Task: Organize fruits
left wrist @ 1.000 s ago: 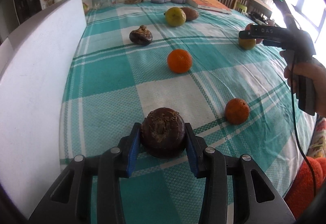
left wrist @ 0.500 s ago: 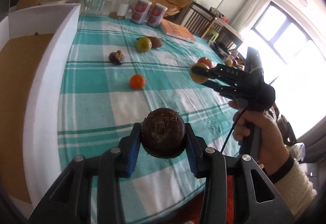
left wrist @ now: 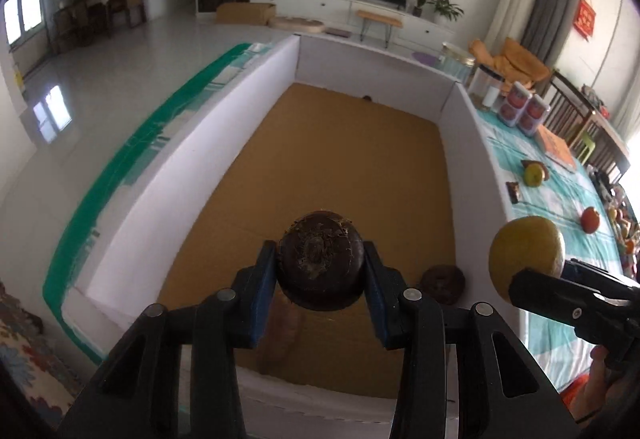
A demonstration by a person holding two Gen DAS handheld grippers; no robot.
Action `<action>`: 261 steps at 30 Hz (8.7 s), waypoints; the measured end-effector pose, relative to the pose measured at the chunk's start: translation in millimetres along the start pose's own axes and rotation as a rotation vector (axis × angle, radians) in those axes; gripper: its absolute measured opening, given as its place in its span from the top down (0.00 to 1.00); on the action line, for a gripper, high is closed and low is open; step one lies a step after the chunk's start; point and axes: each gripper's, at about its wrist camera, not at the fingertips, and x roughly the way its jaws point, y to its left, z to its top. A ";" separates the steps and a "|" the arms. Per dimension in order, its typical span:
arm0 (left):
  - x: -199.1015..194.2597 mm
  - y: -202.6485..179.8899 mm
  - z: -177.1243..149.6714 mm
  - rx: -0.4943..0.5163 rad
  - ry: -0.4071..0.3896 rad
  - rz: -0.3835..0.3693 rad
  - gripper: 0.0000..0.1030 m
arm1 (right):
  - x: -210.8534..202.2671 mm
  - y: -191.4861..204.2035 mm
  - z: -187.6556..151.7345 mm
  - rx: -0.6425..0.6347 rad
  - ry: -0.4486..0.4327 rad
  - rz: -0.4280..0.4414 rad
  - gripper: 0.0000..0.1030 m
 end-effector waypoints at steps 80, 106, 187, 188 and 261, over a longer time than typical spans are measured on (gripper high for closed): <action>114.5 -264.0 -75.5 0.401 0.035 -0.151 0.05 | -235.9 -396.5 -136.8 0.688 -0.225 -1.107 0.00; 115.5 -263.7 -75.3 0.400 0.036 -0.152 0.05 | -236.0 -396.6 -136.7 0.688 -0.225 -1.107 0.00; 28.6 -41.8 49.4 0.110 0.051 -0.141 0.68 | -18.3 -15.5 33.6 -0.085 0.070 0.015 0.32; 40.3 -39.0 52.8 0.126 0.074 -0.117 0.68 | -3.9 -4.5 27.7 -0.125 0.112 -0.010 0.32; 82.4 -335.4 -106.8 0.593 0.057 -0.423 0.70 | -182.8 -301.0 -150.1 0.601 -0.328 -0.912 0.01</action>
